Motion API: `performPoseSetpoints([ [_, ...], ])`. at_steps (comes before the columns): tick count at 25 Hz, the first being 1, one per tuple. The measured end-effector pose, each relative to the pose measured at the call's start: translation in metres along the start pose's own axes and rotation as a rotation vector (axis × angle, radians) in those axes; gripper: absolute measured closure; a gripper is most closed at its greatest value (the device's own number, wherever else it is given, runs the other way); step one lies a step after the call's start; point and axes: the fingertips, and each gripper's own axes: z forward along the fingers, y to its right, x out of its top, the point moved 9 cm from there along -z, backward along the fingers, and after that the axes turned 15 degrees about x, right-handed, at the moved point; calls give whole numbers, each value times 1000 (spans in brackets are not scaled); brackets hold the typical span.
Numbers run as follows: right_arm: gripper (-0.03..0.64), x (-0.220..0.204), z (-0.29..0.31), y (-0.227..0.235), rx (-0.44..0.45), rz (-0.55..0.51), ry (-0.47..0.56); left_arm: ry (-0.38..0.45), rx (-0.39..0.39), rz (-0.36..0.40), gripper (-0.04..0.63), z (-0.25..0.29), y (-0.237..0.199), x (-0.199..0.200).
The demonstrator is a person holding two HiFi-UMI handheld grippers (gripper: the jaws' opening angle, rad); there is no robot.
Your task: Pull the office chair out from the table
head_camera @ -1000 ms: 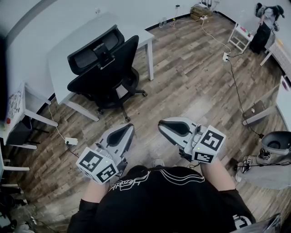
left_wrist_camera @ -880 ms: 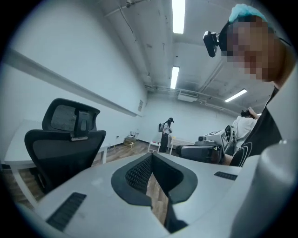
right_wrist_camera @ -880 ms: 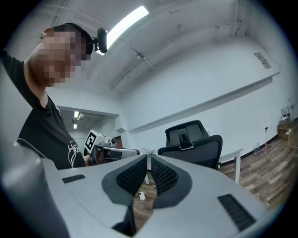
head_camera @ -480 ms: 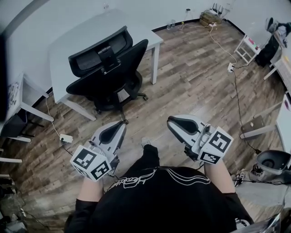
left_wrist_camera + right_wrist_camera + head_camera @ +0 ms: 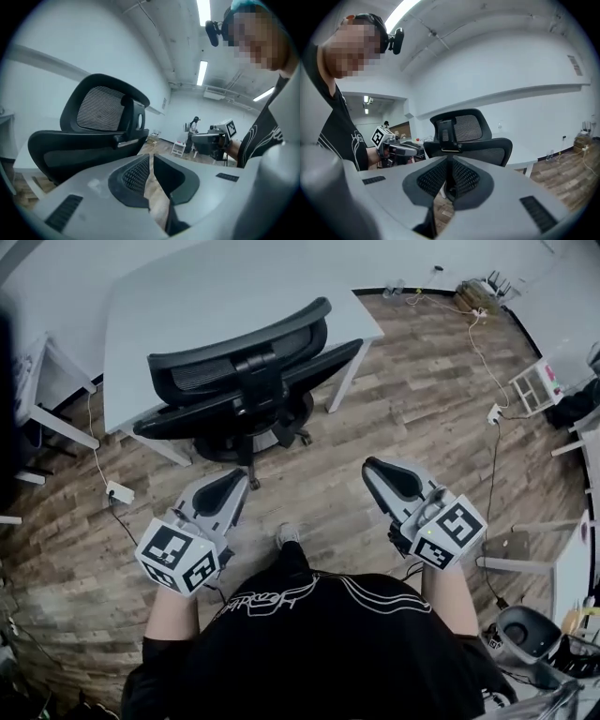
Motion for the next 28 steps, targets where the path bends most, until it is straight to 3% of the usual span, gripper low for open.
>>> performPoseSetpoints([
  [3, 577, 11, 23, 42, -30, -18, -29, 0, 109, 56, 586, 11, -36, 6],
  [7, 577, 24, 46, 79, -58, -54, -63, 13, 202, 24, 586, 11, -70, 4],
  [9, 573, 30, 53, 88, -79, -100, -80, 10, 240, 48, 576, 8, -82, 4],
  [15, 418, 39, 69, 112, -50, -255, -250, -43, 325, 241, 465, -9, -98, 8],
  [19, 379, 50, 86, 126, -33, -328, -298, -12, 380, 289, 415, -20, -112, 18],
  [24, 367, 62, 97, 153, -9, -460, -388, -62, 457, 530, 359, -13, -121, 29],
  [28, 367, 64, 106, 169, 62, -568, -468, -155, 442, 693, 359, -2, -129, 30],
])
